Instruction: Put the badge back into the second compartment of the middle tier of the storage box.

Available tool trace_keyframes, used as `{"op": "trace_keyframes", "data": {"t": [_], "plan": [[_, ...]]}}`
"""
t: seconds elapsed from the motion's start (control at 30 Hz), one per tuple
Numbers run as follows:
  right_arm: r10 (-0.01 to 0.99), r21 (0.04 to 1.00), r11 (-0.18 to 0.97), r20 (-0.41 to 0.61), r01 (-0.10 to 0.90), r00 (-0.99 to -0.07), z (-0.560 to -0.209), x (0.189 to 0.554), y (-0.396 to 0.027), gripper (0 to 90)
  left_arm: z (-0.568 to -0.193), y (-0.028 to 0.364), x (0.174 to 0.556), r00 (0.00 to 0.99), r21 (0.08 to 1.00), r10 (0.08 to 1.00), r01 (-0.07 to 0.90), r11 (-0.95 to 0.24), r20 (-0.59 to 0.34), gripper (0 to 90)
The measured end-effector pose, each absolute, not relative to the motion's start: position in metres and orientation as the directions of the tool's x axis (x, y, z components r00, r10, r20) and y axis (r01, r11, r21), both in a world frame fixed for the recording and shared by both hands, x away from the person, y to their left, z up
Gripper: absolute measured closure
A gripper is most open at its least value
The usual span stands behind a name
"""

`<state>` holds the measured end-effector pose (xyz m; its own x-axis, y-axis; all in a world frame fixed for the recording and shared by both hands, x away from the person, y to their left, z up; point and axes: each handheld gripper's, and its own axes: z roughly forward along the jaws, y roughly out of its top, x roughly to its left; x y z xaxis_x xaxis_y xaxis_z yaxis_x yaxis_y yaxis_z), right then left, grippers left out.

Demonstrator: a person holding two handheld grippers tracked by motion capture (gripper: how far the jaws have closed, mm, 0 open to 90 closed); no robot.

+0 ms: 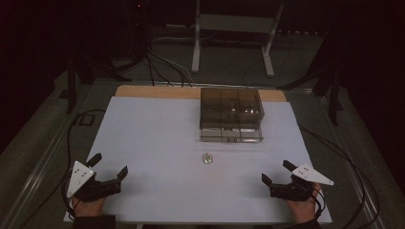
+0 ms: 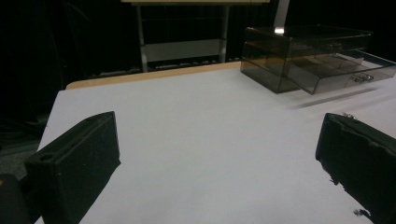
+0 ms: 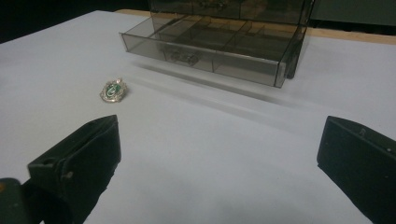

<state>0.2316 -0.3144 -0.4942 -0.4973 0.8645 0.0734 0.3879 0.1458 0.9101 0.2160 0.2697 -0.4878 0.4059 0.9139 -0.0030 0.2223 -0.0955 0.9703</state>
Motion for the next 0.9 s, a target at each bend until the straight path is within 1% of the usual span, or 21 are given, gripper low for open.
{"op": "trace_keyframes", "data": {"t": [0.3, 0.57, 0.9], "plan": [[0.872, 0.910, 0.141, 0.072, 0.389, -0.484, -0.4938, 0.2318, -0.3168, 0.0, -0.4889, 0.2693, 0.2180, 0.411, 0.969, 0.912, 0.229, -0.096, -0.007, 0.5], [0.882, 0.913, 0.135, 0.066, 0.384, -0.466, -0.4934, 0.2350, -0.3194, 0.0, -0.4924, 0.2683, 0.2189, 0.378, 0.966, 0.926, 0.240, -0.098, 0.000, 0.5], [0.891, 0.913, 0.143, 0.049, 0.383, -0.451, -0.4902, 0.2360, -0.3183, 0.0, -0.4949, 0.2654, 0.2203, 0.366, 0.961, 0.931, 0.252, -0.116, 0.016, 0.5]]}}
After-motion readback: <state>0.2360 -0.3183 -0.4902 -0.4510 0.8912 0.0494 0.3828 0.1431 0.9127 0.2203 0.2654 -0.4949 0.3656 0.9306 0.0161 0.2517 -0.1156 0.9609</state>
